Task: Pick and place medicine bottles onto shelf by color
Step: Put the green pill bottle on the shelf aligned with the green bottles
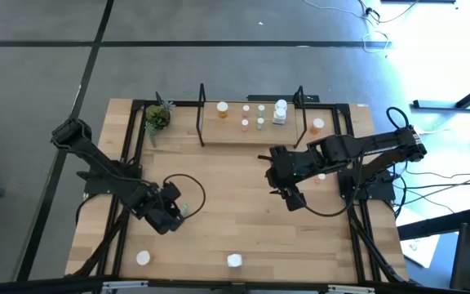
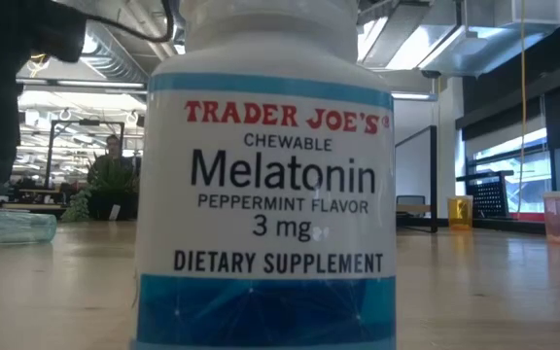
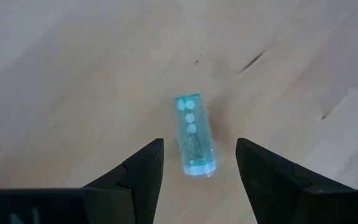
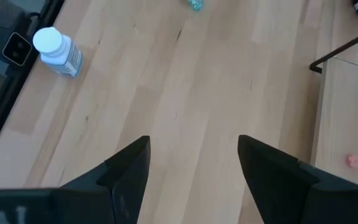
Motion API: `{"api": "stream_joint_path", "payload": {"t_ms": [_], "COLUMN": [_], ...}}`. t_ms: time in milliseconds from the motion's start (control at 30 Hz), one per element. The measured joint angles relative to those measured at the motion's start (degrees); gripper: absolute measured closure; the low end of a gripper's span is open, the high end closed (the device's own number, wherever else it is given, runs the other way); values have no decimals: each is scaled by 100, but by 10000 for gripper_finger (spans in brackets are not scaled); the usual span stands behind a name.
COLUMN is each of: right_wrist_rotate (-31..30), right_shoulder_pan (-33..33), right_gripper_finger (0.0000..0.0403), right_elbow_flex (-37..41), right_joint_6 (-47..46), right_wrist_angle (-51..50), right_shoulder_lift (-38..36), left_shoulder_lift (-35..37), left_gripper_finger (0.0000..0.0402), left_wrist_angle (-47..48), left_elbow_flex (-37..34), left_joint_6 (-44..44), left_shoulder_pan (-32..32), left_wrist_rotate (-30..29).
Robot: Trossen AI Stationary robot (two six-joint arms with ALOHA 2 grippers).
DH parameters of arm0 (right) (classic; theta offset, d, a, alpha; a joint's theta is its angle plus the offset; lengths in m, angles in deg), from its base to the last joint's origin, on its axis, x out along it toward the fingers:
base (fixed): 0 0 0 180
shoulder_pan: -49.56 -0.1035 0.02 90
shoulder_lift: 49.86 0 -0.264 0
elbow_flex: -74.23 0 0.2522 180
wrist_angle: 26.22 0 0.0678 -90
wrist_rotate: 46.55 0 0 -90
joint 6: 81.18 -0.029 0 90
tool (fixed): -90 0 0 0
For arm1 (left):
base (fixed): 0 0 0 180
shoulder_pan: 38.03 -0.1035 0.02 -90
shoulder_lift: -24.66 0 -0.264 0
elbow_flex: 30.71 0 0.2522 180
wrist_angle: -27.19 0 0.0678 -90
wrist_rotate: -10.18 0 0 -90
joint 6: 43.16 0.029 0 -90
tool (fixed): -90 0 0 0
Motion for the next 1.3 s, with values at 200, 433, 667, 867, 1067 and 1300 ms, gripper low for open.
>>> {"api": "stream_joint_path", "payload": {"t_ms": [200,433,667,867,1067,1300], "right_wrist_rotate": [0,-2,-4,-4,-4,-7], "right_shoulder_pan": [0,0,0,0,0,0], "right_gripper_finger": [157,157,157,157,157,157], "right_elbow_flex": [0,0,0,0,0,0], "right_joint_6": [0,24,31,28,44,44], "right_wrist_angle": [9,9,9,9,8,7], "right_shoulder_lift": [0,0,0,0,2,2], "left_shoulder_lift": [0,0,-79,-268,-470,-688], "left_gripper_finger": [207,207,207,207,207,207], "left_wrist_angle": [-633,-816,-1039,-1163,-1243,-1353], "left_elbow_flex": [-407,-589,-739,-771,-771,-771], "left_joint_6": [-79,-132,105,169,164,166], "left_shoulder_pan": [145,296,321,332,337,334], "left_wrist_rotate": [297,296,91,80,84,92]}}
